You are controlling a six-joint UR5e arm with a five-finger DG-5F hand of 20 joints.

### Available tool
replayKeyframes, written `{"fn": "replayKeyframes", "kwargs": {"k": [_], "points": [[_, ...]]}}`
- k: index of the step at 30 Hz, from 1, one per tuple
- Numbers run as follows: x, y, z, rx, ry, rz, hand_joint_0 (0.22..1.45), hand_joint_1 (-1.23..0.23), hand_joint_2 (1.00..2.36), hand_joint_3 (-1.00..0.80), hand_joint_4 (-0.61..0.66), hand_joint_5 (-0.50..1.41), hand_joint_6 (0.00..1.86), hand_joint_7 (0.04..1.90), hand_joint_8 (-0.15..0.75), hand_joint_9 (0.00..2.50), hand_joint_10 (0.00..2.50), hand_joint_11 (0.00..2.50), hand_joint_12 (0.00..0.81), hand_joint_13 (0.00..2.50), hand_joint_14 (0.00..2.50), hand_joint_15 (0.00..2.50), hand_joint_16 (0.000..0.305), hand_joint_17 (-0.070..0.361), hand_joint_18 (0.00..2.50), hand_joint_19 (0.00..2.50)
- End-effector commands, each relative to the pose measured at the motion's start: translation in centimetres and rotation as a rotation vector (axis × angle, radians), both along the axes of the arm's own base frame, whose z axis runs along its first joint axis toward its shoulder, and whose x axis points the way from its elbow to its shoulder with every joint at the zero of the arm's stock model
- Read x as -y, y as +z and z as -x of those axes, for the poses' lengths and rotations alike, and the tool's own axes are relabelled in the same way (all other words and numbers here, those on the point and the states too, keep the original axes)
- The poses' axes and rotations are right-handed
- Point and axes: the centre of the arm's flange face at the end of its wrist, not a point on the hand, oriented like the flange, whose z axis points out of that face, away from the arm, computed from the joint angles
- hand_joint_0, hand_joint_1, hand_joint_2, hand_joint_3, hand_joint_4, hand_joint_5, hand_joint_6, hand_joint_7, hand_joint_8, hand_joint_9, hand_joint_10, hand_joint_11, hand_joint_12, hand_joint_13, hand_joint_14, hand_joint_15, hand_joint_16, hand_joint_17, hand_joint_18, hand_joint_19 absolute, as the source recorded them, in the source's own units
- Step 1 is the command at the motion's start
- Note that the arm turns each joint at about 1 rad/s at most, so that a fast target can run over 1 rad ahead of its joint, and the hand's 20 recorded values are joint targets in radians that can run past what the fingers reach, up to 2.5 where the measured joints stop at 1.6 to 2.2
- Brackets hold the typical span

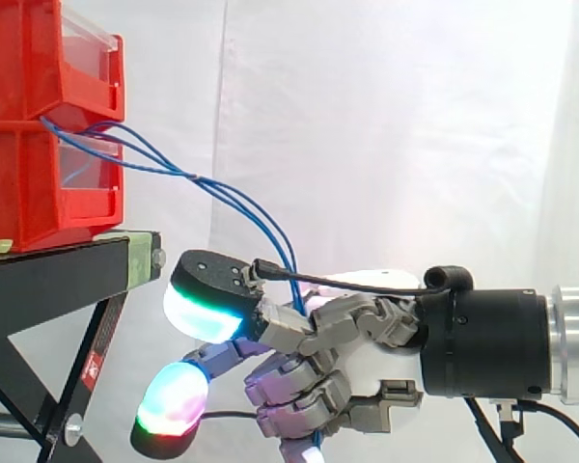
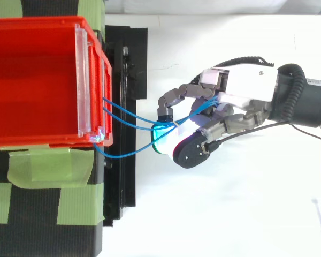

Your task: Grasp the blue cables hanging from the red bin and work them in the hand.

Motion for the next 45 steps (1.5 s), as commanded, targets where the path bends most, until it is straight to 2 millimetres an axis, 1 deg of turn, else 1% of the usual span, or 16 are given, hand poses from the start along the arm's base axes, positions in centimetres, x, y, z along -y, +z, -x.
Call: {"fn": "replayKeyframes", "kwargs": {"k": [1, 45], "points": [[0.0, -0.03, 0.03, -0.001, 0.0, 0.0, 0.76, -0.59, 1.0, -0.99, 0.3, 0.04, 0.57, 1.19, 0.649, 1.84, 2.5, 2.5, 0.73, 2.1, 2.5, 2.0, 0.21, 0.158, 2.5, 0.59], [0.03, -0.04, 0.08, -0.017, -0.001, 0.003, 0.75, -0.58, 1.0, -1.0, 0.29, 0.04, 0.52, 1.19, 0.649, 1.84, 2.5, 2.5, 0.73, 2.1, 2.5, 2.0, 0.21, 0.158, 2.5, 0.59]]}}
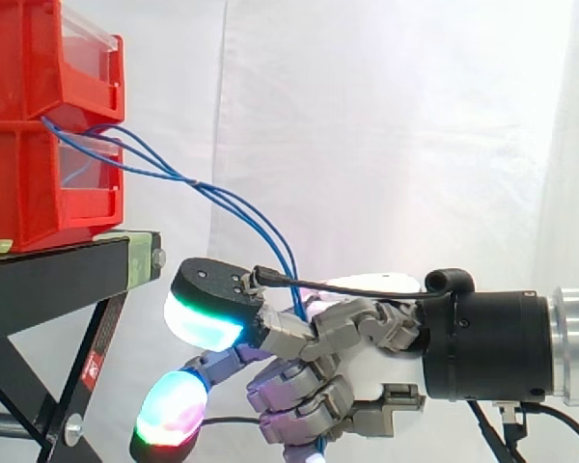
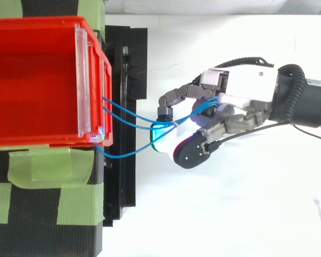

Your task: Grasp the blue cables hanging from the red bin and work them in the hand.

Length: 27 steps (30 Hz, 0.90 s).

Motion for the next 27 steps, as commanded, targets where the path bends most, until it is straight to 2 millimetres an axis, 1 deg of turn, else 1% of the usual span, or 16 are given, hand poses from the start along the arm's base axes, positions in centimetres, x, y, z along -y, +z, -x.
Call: {"fn": "replayKeyframes", "kwargs": {"k": [1, 9, 11, 14, 18, 19, 20, 22, 23, 24, 25, 27], "points": [[0.1, 0.0, 0.0, -0.002, -0.003, 0.0, 0.76, -0.58, 1.0, -1.0, 0.29, 0.04, 0.51, 1.2, 0.649, 1.84, 2.5, 2.5, 0.73, 2.1, 2.5, 2.0, 0.21, 0.158, 2.5, 0.59], [0.1, 0.0, 0.1, -0.023, 0.0, -0.005, 0.76, -0.58, 1.0, -1.0, 0.29, 0.04, 0.51, 1.2, 0.649, 1.84, 2.5, 2.5, 0.73, 2.1, 2.5, 2.0, 0.21, 0.158, 2.5, 0.59], [0.1, 1.0, -0.8, -0.005, -0.003, -0.008, 0.76, -0.58, 1.0, -1.0, 0.29, 0.05, 0.51, 1.2, 0.649, 1.84, 2.5, 2.5, 0.73, 2.1, 2.5, 2.0, 0.21, 0.158, 2.5, 0.59], [0.4, 1.4, -1.0, -0.015, -0.007, -0.01, 0.76, -0.58, 1.0, -1.0, 0.29, 0.04, 0.51, 1.2, 0.649, 1.84, 2.5, 2.5, 0.73, 2.1, 2.5, 2.0, 0.21, 0.158, 2.5, 0.59], [0.5, 3.3, -1.1, -0.024, 0.003, -0.037, 0.76, -0.58, 1.0, -1.0, 0.29, 0.05, 0.51, 1.2, 0.649, 1.84, 2.5, 2.5, 0.73, 2.1, 2.5, 2.0, 0.21, 0.158, 2.5, 0.59], [0.5, 3.3, -1.1, -0.024, 0.003, -0.037, 0.76, -0.58, 1.0, -1.0, 0.29, 0.04, 0.51, 1.21, 0.649, 1.84, 2.5, 2.5, 0.73, 2.1, 2.5, 2.0, 0.21, 0.158, 2.5, 0.59], [0.5, 5.3, -0.8, -0.011, 0.007, -0.06, 0.76, -0.58, 1.0, -1.0, 0.29, 0.04, 0.51, 1.21, 0.649, 1.84, 2.5, 2.5, 0.73, 2.1, 2.5, 2.0, 0.21, 0.158, 2.5, 0.59], [0.5, 7.5, -0.3, -0.002, 0.011, -0.06, 0.76, -0.58, 1.0, -1.0, 0.28, 0.04, 0.51, 1.2, 0.649, 1.84, 2.5, 2.5, 0.73, 2.1, 2.5, 2.0, 0.21, 0.158, 2.5, 0.59], [0.7, 9.0, 0.4, -0.012, 0.007, -0.046, 0.76, -0.58, 1.0, -1.0, 0.28, 0.04, 0.51, 1.2, 0.649, 1.84, 2.5, 2.5, 0.73, 2.1, 2.5, 2.0, 0.21, 0.158, 2.5, 0.59], [0.7, 9.0, 0.4, -0.012, 0.007, -0.046, 0.76, -0.58, 1.0, -1.0, 0.28, 0.04, 0.51, 1.2, 0.649, 1.84, 2.5, 2.5, 0.73, 2.1, 2.5, 2.0, 0.21, 0.158, 2.5, 0.59], [1.0, 10.1, 0.9, -0.027, 0.004, -0.028, 0.76, -0.58, 1.0, -1.0, 0.28, 0.04, 0.51, 1.2, 0.649, 1.84, 2.5, 2.5, 0.73, 2.1, 2.5, 2.0, 0.21, 0.158, 2.5, 0.59], [1.3, 10.9, 1.4, -0.043, 0.001, -0.006, 0.76, -0.58, 1.0, -1.0, 0.28, 0.04, 0.51, 1.2, 0.649, 1.84, 2.5, 2.5, 0.73, 2.1, 2.5, 2.0, 0.21, 0.158, 2.5, 0.59]]}}
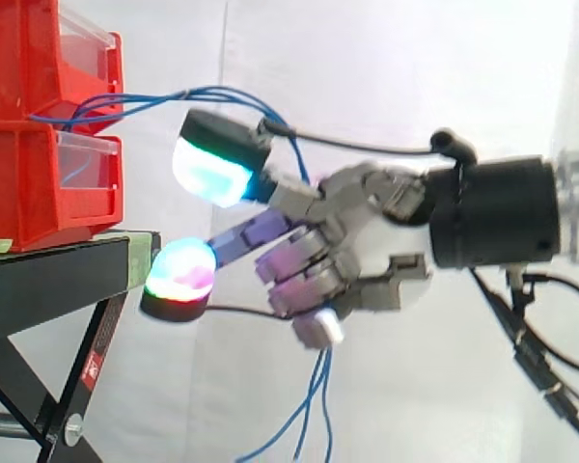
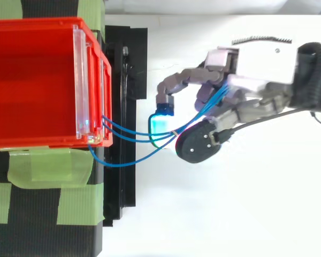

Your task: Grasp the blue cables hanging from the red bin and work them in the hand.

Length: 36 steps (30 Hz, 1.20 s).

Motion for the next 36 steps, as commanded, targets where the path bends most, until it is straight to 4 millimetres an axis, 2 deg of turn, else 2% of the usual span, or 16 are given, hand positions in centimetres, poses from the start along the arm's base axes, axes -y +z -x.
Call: {"fn": "replayKeyframes", "kwargs": {"k": [1, 13, 16, 20, 36], "points": [[0.6, 2.2, 1.3, -0.037, -0.005, 0.04, 0.76, -0.58, 1.0, -1.0, 0.27, 0.04, 0.51, 1.2, 0.649, 1.84, 2.5, 2.5, 0.73, 2.1, 2.5, 2.0, 0.21, 0.158, 2.5, 0.59], [1.5, 3.9, 2.1, -0.039, -0.014, 0.042, 0.76, -0.58, 1.0, -1.0, 0.26, 0.05, 0.51, 1.2, 0.649, 1.84, 2.5, 2.5, 0.73, 2.1, 2.5, 2.0, 0.21, 0.158, 2.5, 0.59], [2.1, 5.4, 2.6, -0.026, -0.024, 0.057, 0.76, -0.58, 1.0, -1.0, 0.26, 0.05, 0.51, 1.21, 0.649, 1.84, 2.5, 2.5, 0.73, 2.1, 2.5, 2.0, 0.21, 0.158, 2.5, 0.59], [2.2, 6.1, 3.0, -0.03, -0.025, 0.062, 0.75, -0.58, 1.0, -1.0, 0.26, 0.05, 0.52, 1.2, 0.649, 1.84, 2.5, 2.5, 0.73, 2.1, 2.5, 2.0, 0.21, 0.158, 2.5, 0.59], [2.2, 6.7, 2.6, -0.01, -0.092, 0.091, 0.74, -0.58, 1.0, -1.0, 0.21, 0.04, 0.59, 1.19, 0.649, 1.84, 2.5, 2.5, 0.73, 2.1, 2.5, 2.0, 0.21, 0.158, 2.5, 0.59]]}}
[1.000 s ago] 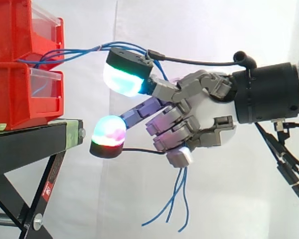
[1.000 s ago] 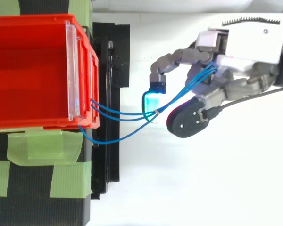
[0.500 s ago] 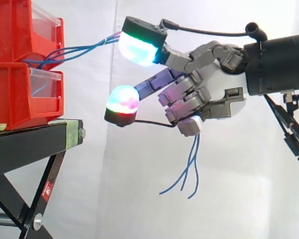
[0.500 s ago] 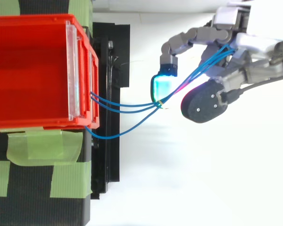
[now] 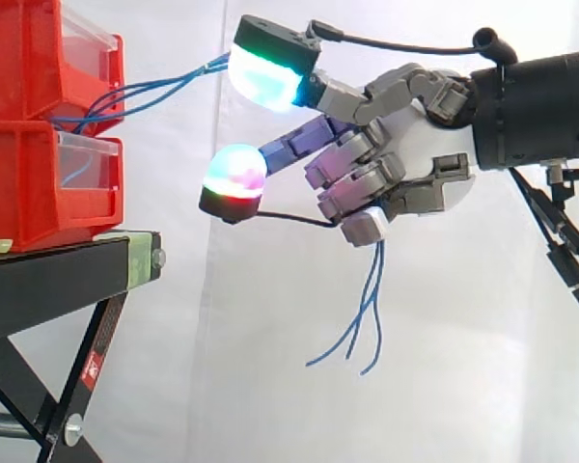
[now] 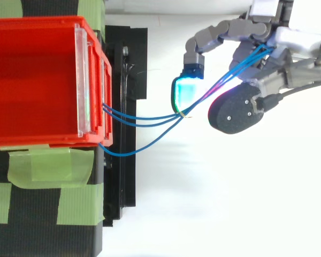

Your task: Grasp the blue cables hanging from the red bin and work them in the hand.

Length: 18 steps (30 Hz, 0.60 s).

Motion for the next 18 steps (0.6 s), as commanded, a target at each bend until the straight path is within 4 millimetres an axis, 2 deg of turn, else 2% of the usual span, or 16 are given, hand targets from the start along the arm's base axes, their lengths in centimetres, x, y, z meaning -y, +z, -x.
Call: {"fn": "replayKeyframes", "kwargs": {"k": [1, 18], "points": [[0.0, 0.0, 0.0, 0.004, -0.037, 0.02, 0.74, -0.58, 1.0, -1.0, 0.22, 0.04, 0.59, 1.18, 0.649, 1.84, 2.5, 2.5, 0.73, 2.1, 2.5, 2.0, 0.21, 0.158, 2.5, 0.59], [-3.6, 0.3, -0.9, 0.016, 0.018, 0.123, 0.71, -0.58, 1.0, -1.0, 0.22, 0.04, 0.66, 1.16, 0.649, 1.84, 2.5, 2.5, 0.73, 2.1, 2.5, 2.0, 0.21, 0.158, 2.5, 0.59]]}}
